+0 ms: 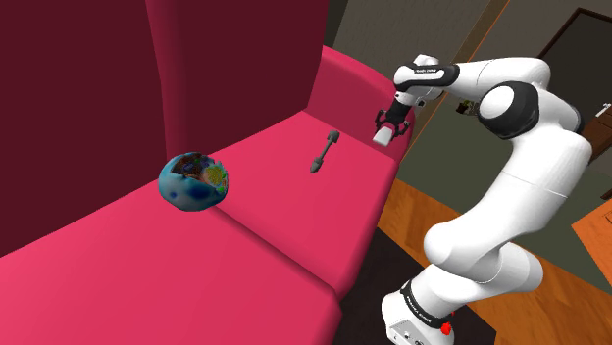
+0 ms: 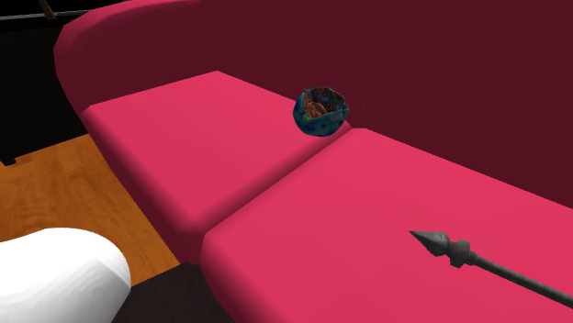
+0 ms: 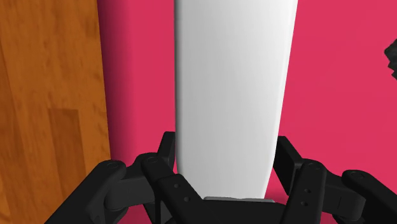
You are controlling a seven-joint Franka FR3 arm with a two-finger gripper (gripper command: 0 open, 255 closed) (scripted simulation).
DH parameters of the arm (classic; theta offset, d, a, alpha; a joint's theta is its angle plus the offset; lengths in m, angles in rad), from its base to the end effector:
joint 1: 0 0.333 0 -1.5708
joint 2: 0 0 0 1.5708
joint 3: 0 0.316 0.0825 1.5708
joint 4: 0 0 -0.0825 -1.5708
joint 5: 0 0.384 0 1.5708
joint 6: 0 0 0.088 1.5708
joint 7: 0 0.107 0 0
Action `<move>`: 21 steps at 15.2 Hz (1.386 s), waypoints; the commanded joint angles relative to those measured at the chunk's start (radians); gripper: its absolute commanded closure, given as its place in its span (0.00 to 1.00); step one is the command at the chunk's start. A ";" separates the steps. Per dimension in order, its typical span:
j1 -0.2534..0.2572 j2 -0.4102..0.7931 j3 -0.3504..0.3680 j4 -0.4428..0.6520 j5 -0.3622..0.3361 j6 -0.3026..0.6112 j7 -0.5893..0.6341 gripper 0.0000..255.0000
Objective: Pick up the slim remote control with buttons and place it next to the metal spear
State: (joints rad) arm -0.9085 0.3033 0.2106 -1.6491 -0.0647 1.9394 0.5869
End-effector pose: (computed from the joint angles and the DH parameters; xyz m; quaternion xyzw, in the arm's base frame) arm 0.4840 -0.4283 0.4391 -0.8049 0.5934 0.0029 0.0013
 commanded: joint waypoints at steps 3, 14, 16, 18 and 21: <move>0.000 0.016 -0.002 -0.030 -0.004 0.046 0.001 1.00; 0.002 0.067 -0.007 -0.108 -0.018 0.174 0.010 1.00; 0.003 0.079 -0.009 -0.119 -0.022 0.197 0.012 1.00; 0.004 0.087 -0.010 -0.126 -0.024 0.212 0.013 1.00; 0.004 0.088 -0.010 -0.126 -0.024 0.212 0.013 1.00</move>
State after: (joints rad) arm -0.9049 0.3907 0.2007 -1.7750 -0.0884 2.1508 0.6000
